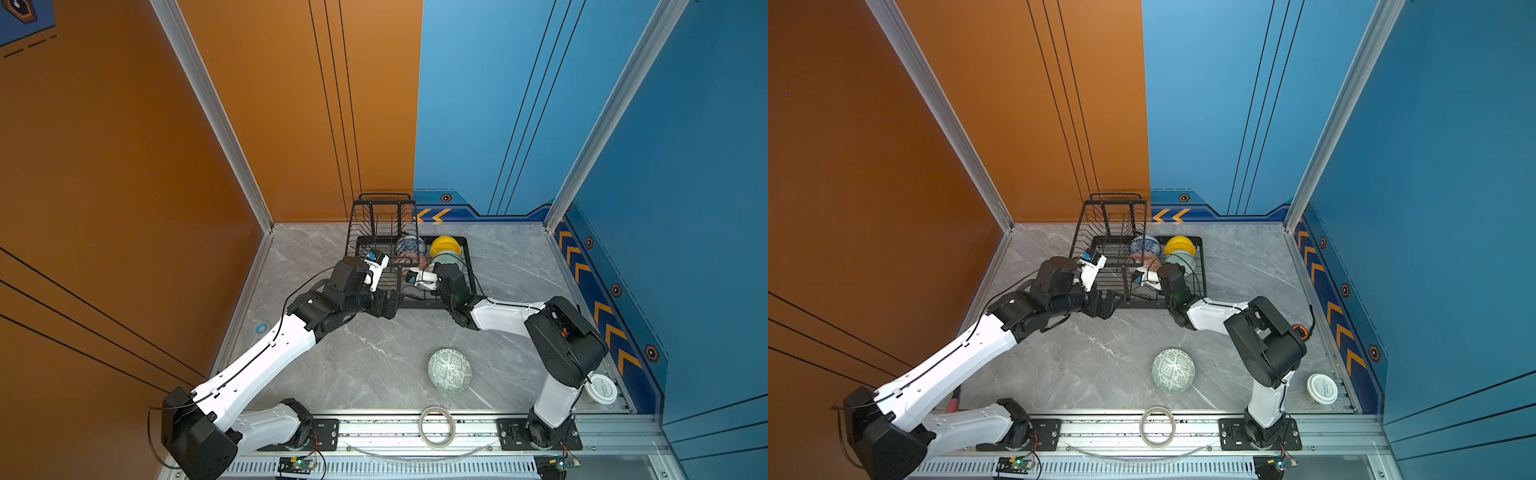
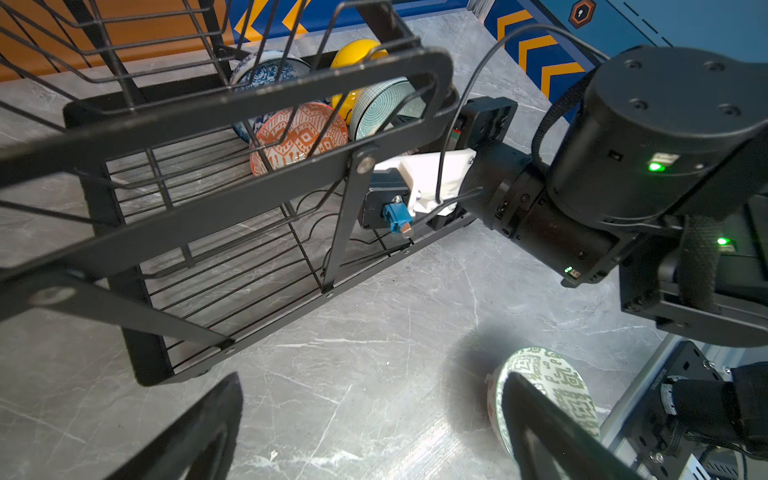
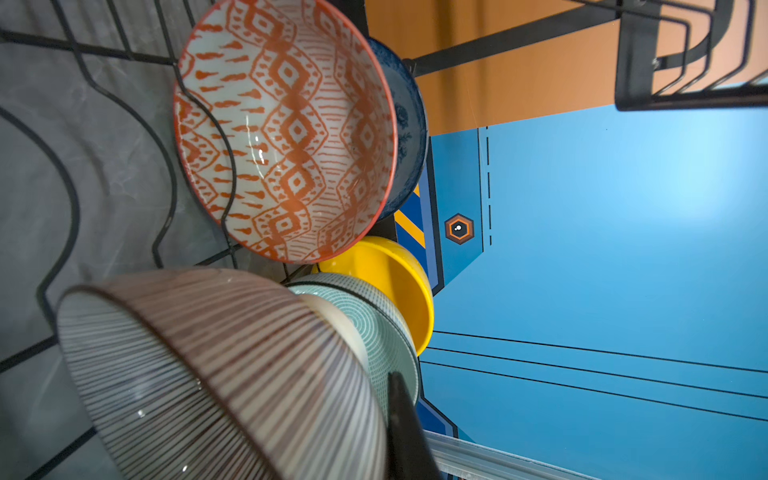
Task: Load the bowls into the dish rack
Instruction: 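Lower the pink striped bowl into the lower rack tier with the right gripper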
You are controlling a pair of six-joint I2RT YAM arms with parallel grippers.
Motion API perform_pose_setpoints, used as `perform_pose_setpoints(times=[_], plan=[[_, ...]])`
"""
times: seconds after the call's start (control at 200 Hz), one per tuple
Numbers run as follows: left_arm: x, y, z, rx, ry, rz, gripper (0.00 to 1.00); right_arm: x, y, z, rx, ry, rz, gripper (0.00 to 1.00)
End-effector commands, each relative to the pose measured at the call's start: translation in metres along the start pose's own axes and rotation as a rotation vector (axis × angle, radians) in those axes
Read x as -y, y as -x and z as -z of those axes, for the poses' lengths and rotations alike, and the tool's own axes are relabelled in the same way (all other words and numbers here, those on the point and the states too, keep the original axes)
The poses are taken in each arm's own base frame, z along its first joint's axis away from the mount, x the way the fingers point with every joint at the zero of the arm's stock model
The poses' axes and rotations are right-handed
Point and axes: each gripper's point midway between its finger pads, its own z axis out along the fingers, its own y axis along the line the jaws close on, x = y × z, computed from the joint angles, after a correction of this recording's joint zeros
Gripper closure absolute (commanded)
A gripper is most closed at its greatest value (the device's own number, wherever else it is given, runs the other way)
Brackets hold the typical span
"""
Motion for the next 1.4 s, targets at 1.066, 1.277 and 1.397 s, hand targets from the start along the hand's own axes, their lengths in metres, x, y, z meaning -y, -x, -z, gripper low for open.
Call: perform_pose_setpoints(times=[1.066, 1.277, 1.397], plan=[[-0.007, -0.010, 0.003, -0.021, -0.005, 0.027, 0.02, 0.019, 0.065, -0.031, 0.099, -0.113, -0.075, 1.00], [-0.008, -0.011, 0.003, -0.024, -0.004, 0.028, 0.02, 0.015, 0.069, -0.034, 0.107, -0.105, -0.111, 1.00], [-0.008, -0.010, 0.003, -0.021, -0.005, 0.029, 0.02, 0.010, 0.067, -0.035, 0.104, -0.096, -0.134, 1.00]])
